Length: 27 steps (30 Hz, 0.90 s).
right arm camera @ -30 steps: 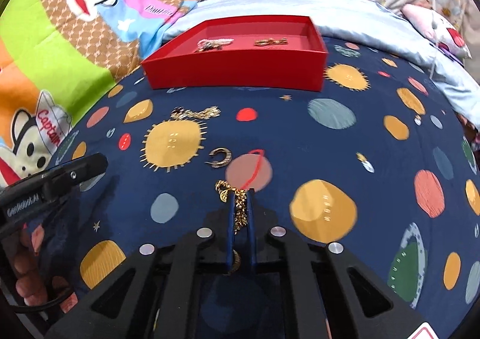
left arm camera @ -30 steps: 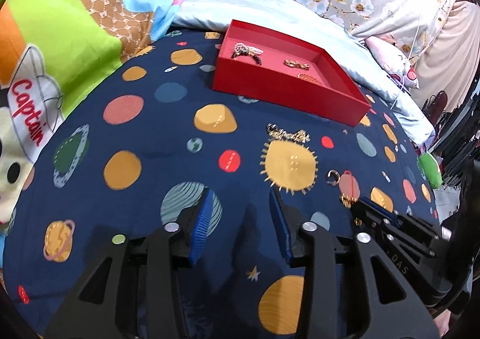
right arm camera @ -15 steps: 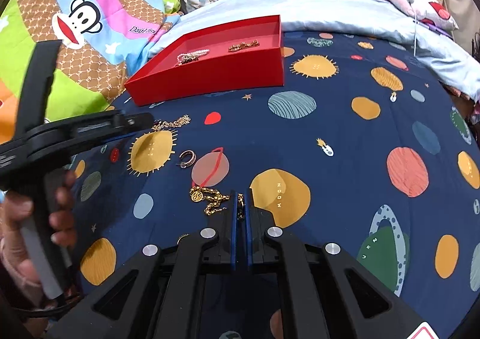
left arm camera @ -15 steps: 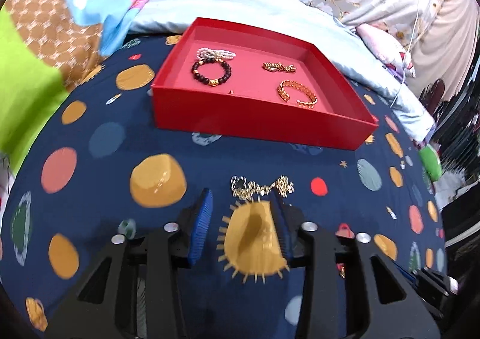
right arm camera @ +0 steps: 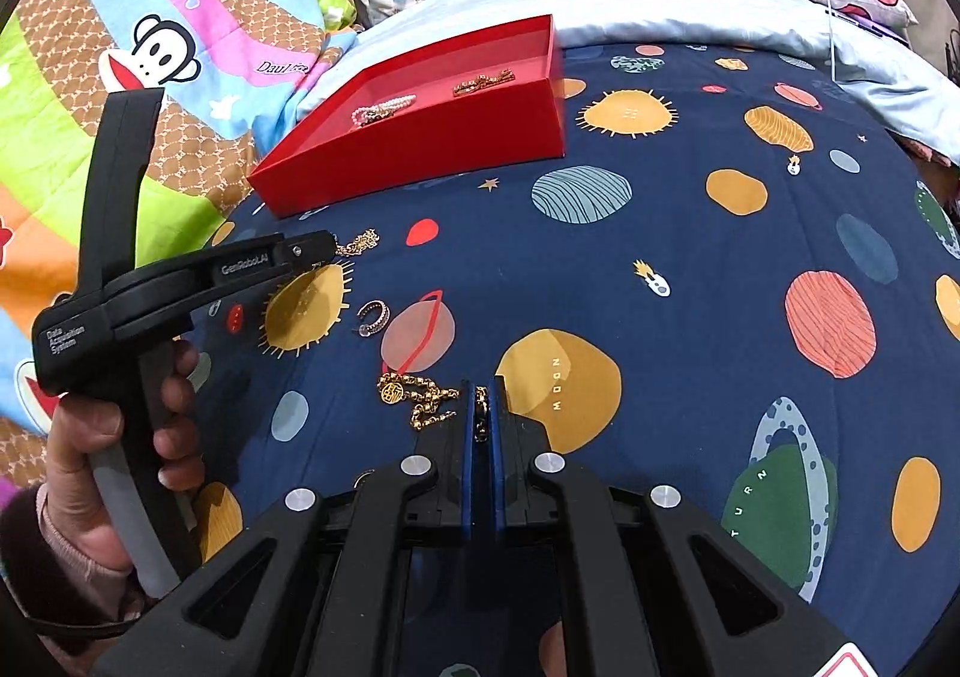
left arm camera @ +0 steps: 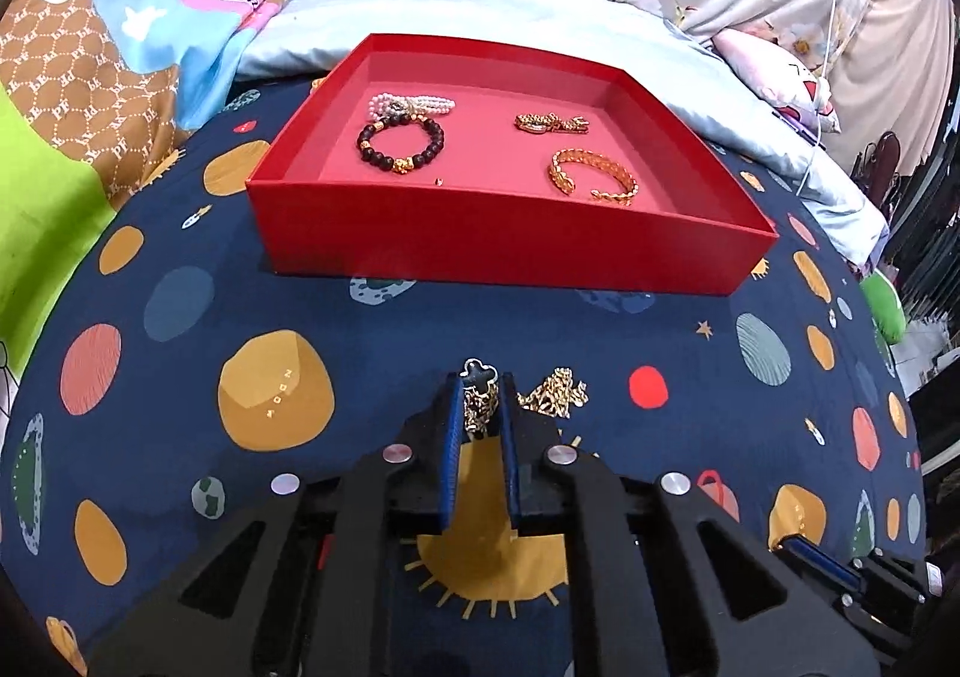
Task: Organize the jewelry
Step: 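Grasp the gold chunky chain with the right tool while the left tool grasps the black clover necklace, then carry the chain and clover necklace into the red tray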
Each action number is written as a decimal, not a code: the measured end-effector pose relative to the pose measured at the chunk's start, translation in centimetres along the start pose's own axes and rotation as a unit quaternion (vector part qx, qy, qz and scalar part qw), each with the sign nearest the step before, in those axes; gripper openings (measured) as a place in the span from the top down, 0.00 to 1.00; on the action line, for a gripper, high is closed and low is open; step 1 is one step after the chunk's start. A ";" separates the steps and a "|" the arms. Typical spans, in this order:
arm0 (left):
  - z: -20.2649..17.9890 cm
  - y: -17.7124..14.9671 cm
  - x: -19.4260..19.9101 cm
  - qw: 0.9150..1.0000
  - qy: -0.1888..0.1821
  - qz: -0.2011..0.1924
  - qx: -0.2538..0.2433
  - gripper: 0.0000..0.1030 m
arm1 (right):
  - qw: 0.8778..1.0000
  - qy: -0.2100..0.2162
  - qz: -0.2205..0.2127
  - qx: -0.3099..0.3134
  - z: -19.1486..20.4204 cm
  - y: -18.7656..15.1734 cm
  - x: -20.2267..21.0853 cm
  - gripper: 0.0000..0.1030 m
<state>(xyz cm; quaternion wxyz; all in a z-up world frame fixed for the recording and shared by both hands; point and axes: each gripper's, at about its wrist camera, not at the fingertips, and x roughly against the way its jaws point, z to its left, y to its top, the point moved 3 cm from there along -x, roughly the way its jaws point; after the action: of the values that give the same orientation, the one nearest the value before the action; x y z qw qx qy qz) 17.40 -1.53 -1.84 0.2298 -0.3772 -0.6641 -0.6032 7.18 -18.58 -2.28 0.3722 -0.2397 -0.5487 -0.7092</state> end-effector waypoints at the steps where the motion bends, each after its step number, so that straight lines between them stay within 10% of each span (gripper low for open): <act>1: -0.1 0.1 -0.1 1.000 0.003 -0.001 -0.002 0.90 | 1.000 0.001 0.000 -0.001 0.0 0.0 0.0 0.96; 14: -1.4 0.7 -0.9 1.000 0.016 -0.006 -0.015 0.69 | 1.000 0.007 0.001 -0.006 -0.1 0.0 0.0 0.96; 27: -0.5 0.2 0.0 1.000 0.021 -0.005 -0.002 0.86 | 1.000 0.007 -0.002 -0.007 -0.1 0.0 0.0 0.96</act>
<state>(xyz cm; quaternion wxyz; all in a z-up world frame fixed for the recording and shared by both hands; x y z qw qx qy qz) 17.49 -2.04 -1.62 0.2397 -0.3615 -0.6603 -0.6131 7.22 -18.67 -2.30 0.3734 -0.2360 -0.5416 -0.7152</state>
